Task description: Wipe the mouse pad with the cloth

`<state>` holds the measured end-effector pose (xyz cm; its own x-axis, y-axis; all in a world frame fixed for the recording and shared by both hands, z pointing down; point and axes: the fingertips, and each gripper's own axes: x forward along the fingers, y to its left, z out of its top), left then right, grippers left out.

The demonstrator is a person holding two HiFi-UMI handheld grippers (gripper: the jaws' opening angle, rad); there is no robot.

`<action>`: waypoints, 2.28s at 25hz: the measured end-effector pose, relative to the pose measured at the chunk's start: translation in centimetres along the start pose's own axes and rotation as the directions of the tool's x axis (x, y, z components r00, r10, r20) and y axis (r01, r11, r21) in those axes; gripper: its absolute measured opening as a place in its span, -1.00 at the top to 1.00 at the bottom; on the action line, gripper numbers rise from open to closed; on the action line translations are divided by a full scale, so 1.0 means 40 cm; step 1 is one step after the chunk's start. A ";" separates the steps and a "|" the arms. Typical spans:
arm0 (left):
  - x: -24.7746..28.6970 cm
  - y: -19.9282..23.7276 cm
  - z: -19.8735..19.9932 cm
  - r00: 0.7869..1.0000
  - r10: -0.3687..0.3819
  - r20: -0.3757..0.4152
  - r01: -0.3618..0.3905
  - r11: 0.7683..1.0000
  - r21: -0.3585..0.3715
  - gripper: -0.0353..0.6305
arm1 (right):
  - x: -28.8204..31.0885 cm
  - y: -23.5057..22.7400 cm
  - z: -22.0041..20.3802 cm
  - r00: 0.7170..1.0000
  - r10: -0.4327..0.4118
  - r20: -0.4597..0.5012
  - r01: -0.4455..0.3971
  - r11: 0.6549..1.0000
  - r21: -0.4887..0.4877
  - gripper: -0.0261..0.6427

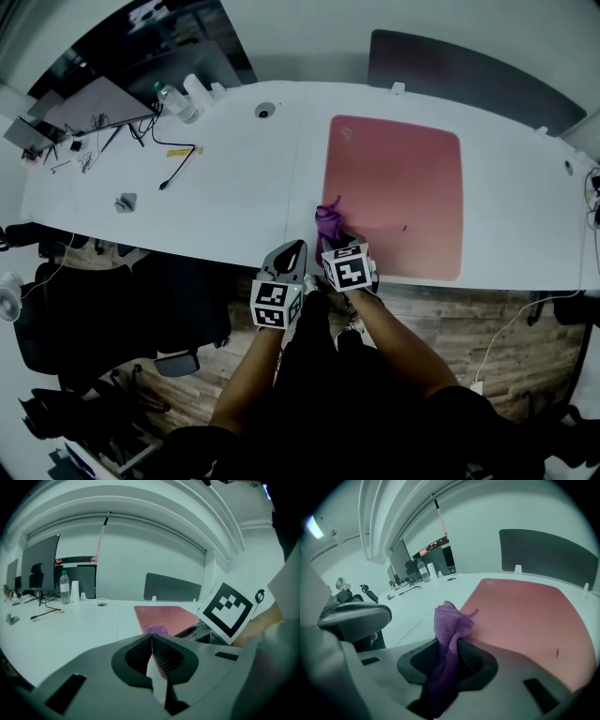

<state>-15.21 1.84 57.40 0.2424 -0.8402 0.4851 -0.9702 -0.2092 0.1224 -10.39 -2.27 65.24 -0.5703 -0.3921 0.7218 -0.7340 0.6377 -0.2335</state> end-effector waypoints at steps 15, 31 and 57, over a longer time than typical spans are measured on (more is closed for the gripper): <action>0.059 -0.094 -0.023 0.996 -0.080 -0.039 0.081 0.996 0.043 0.82 | -0.096 -0.195 -0.047 0.991 -0.128 -0.034 0.129 0.991 0.027 0.57; 0.064 -0.138 0.014 0.995 -0.092 -0.030 0.095 0.991 0.097 0.82 | -0.218 -0.407 -0.113 0.965 -0.260 -0.045 0.262 0.964 0.052 0.57; 0.182 -0.454 0.066 0.942 -0.336 -0.014 0.333 0.925 0.182 0.82 | -0.429 -0.705 -0.235 0.862 -0.505 -0.038 0.504 0.850 0.155 0.57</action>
<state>4.19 -1.81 56.42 0.5546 -0.7139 0.4275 -0.8170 -0.5647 0.1169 23.56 -7.27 65.57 -0.1070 -0.6347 0.7653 -0.9682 0.2415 0.0649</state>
